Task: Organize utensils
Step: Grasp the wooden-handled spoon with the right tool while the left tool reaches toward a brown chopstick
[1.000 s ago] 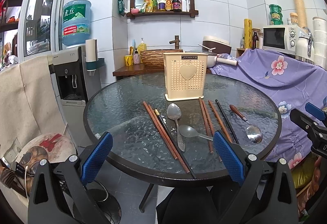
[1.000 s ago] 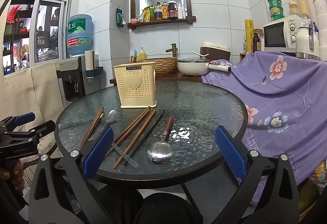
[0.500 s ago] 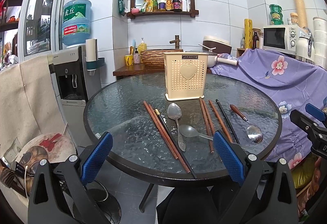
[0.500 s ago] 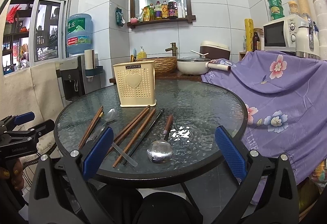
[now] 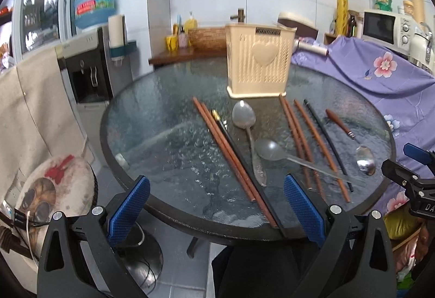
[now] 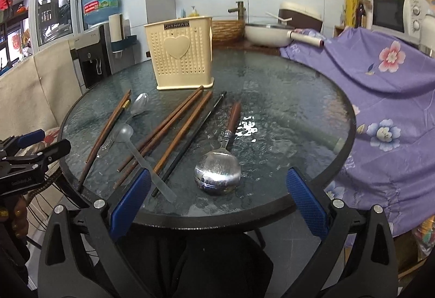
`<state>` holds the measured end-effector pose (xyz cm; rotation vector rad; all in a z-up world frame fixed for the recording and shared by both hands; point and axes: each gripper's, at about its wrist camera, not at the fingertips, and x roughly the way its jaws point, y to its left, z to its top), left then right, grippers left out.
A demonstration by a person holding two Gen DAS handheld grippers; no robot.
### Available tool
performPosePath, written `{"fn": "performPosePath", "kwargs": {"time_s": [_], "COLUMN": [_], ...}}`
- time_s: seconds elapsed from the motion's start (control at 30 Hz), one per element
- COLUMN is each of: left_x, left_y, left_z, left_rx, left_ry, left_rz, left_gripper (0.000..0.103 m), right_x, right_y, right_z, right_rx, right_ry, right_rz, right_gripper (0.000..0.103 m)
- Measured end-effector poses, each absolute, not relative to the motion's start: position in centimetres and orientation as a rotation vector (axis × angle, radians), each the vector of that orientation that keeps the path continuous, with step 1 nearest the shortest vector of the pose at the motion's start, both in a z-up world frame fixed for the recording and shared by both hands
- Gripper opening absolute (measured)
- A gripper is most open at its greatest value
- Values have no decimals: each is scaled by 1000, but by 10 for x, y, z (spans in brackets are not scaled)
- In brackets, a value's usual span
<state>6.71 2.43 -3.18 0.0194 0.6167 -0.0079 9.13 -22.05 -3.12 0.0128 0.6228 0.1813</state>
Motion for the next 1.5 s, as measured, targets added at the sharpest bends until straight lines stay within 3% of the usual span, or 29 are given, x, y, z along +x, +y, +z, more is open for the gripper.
{"fn": "performPosePath", "kwargs": {"time_s": [0.27,0.33,0.53,0.77,0.9,1.5], "left_x": [107,116,140,171,196,224], "left_y": [52,57,63,66,76,75], "left_z": [-38,-36,-38,-35,-36,-44], "left_rx": [-13,-16,-14,-10,-90,-41], "left_ry": [726,738,782,821,878,938], "left_rz": [33,45,27,20,-4,12], "left_gripper": [96,92,74,60,53,44], "right_x": [132,143,182,232,247,258], "right_y": [-227,-229,-229,-222,-217,-204], "right_z": [-37,-37,-41,-40,-42,-46], "right_rx": [57,63,81,98,88,-29], "right_ry": [723,742,836,925,949,952], "right_rz": [155,150,151,124,116,80], "right_gripper": [98,95,61,37,36,26]}}
